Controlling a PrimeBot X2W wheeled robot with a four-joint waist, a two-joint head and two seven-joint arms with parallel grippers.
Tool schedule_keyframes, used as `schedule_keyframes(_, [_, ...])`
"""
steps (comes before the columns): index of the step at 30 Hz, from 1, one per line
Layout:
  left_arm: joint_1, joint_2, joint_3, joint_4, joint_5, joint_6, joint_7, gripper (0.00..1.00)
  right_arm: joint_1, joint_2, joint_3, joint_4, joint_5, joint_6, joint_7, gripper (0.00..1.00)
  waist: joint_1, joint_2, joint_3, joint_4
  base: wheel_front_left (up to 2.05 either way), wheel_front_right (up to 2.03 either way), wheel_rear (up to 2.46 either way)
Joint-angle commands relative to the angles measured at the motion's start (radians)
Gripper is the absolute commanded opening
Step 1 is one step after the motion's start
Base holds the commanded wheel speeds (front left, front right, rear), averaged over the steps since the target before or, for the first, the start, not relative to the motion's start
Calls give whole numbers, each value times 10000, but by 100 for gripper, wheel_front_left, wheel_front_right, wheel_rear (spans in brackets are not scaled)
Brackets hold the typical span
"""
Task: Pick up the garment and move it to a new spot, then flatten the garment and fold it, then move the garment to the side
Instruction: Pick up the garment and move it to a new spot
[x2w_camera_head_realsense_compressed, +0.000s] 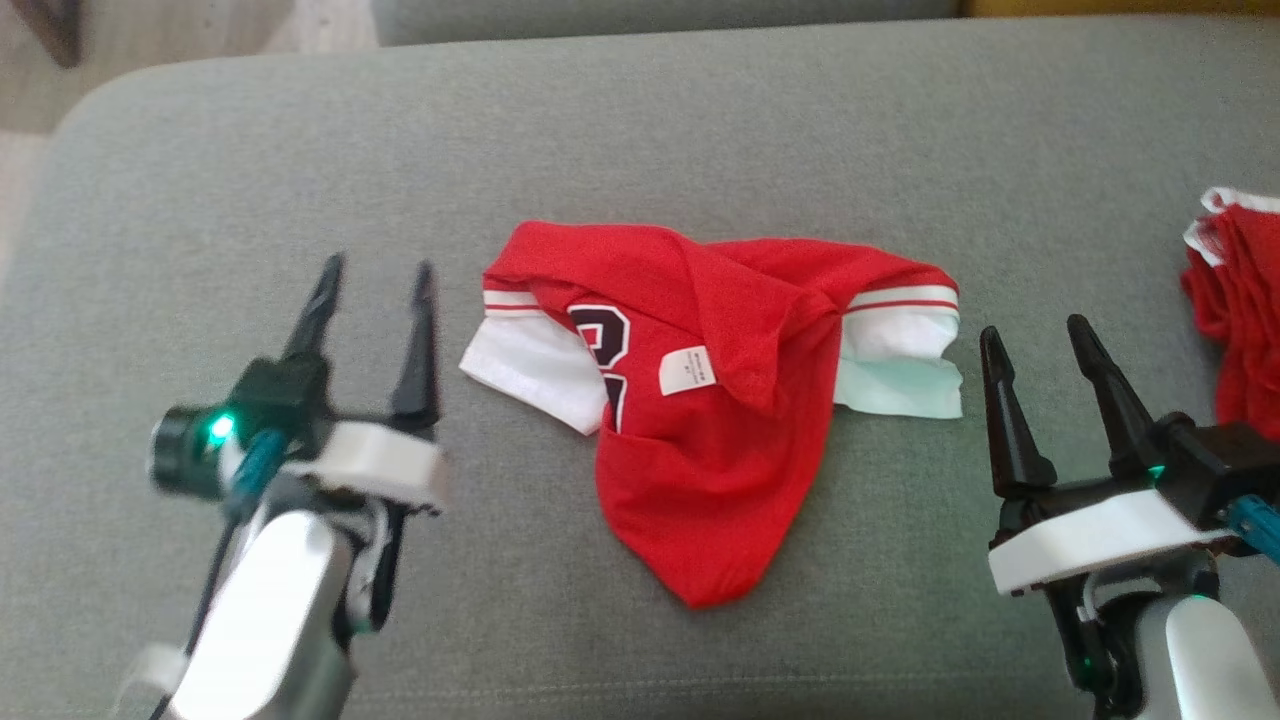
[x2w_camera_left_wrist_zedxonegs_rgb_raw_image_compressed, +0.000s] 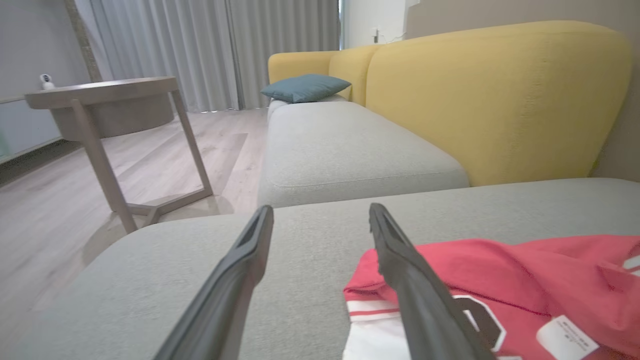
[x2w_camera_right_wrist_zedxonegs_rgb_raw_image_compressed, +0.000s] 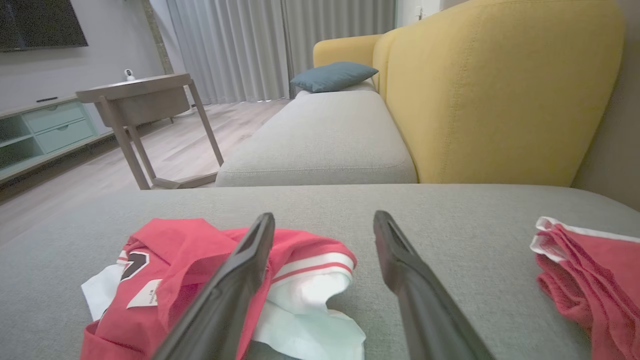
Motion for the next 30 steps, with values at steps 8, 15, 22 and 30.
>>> schedule_keyframes(8, [720, 573, 745, -793, 100, -70, -120, 100, 174, -48, 98, -500, -125, 65, 159, 100, 0, -1, -463, 206, 0, 0, 0])
schedule_keyframes(15, [1357, 625, 681, -1010, 209, -105, -121, 100, 547, -46, 53, -573, -112, 65, 296, 100, 0, -1, -840, 150, 0, 0, 0])
schedule_keyframes(22, [1691, 655, 636, -1111, 206, -82, -121, 100, 755, -43, 6, -639, -117, 65, 369, 100, 0, -1, -1038, 162, 0, 0, 0])
schedule_keyframes(30, [1857, 679, 586, -1081, 149, -57, -121, 100, 863, -38, -17, -736, -115, 65, 417, 100, 0, -1, -1075, 189, 0, 0, 0])
